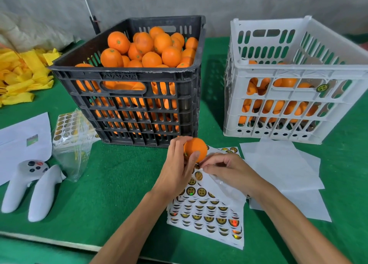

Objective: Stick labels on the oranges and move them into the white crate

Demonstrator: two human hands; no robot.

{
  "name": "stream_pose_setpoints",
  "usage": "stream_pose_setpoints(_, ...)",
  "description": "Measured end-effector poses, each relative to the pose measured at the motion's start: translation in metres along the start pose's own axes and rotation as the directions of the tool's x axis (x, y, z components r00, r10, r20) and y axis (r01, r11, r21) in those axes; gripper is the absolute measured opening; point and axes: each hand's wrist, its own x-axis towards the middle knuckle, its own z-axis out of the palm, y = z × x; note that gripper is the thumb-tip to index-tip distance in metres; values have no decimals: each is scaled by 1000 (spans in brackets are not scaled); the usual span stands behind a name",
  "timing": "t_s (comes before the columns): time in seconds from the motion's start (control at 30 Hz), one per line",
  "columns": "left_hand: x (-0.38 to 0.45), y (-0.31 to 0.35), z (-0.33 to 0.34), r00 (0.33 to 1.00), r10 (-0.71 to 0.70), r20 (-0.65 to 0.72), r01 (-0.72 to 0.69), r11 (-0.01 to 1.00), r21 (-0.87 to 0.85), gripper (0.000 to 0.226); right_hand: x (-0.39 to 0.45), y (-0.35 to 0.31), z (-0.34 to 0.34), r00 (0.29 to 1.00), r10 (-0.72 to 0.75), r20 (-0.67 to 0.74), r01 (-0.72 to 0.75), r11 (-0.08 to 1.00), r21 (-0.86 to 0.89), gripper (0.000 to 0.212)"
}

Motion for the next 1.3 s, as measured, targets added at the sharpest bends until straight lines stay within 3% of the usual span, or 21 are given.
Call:
stream_pose_setpoints(0.1,-1,1,1,999,21,39,-20,999,-27,44,-1,1,2,999,-21,-42,20,999,-27,14)
stream_pose_setpoints(0.2,-1,1,3,1000,26,17,-25,999,-25,44,-7,2,3,997,-83,7,83,992,-95,7)
stream_pose_setpoints(0.33,-1,1,2,1000,7,17,-6,999,-37,45,-14,3,5,991,-135,2,131,960,-248,34)
stream_pose_setpoints(0.4,-1,1,2,1000,8,19,-8,999,-35,45,-13,5,9,981,-193,-18,178,933,-314,29)
stream_pose_setpoints(0.57,0,-1,3,1000,18,14,-18,1000,-25,44,-10,5,11,981,-185,-54,169,961,-220,4)
stream_pose_setpoints(0.67,-1,-2,4,1000,8,22,-7,1000,-30,44,-8,7,11,984,-165,-74,145,966,-216,8)
stream_pose_setpoints(0.77,-1,-3,4,1000,-14,26,16,998,-53,45,-6,9,12,964,-139,-225,108,984,-142,16)
stream_pose_setpoints(0.9,-1,-2,3,999,-21,27,23,998,-56,46,-1,11,13,835,-110,-538,95,994,-56,17)
stream_pose_setpoints(1.0,-1,-2,3,999,-20,37,22,998,-52,45,5,10,12,775,-184,-604,137,983,-123,20)
stream_pose_setpoints(1.1,-1,-3,2,999,28,43,-26,998,-49,43,6,12,20,782,-332,-528,201,935,-291,13)
stream_pose_setpoints(1.23,-3,-2,0,999,-32,-1,31,993,-113,44,2,10,22,856,-384,-346,336,922,-193,24)
stream_pose_setpoints(1.3,-3,-2,-3,997,-69,-35,63,985,-158,44,-2,11,21,850,-448,-276,333,865,-376,33)
